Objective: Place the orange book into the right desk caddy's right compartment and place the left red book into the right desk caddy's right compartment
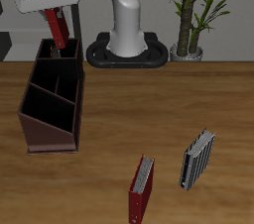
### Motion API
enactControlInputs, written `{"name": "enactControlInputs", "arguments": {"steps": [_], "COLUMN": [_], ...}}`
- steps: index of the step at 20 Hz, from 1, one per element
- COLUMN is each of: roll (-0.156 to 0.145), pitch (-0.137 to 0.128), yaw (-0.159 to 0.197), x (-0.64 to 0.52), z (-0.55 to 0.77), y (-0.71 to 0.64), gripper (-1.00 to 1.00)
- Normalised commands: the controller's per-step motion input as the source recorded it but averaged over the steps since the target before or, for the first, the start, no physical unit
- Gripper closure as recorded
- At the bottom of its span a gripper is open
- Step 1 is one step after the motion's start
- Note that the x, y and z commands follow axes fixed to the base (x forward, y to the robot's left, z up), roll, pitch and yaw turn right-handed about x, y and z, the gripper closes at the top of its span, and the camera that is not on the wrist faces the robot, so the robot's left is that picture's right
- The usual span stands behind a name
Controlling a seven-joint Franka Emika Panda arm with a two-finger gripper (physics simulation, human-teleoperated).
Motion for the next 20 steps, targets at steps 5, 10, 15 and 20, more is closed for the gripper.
{"name": "enactControlInputs", "arguments": {"steps": [5, 10, 15, 20], "roll": [-0.002, 0.0, 0.015, 0.013], "pitch": [0.028, 0.021, 0.034, 0.029], "yaw": [-0.027, -0.007, -0.014, -0.018], "x": [0.03, 0.04, 0.08, 0.1], "z": [-0.2, -0.18, -0.2, -0.23], "y": [0.01, 0.05, 0.05, 0.05], "gripper": [1.0, 1.0, 1.0, 1.0]}}
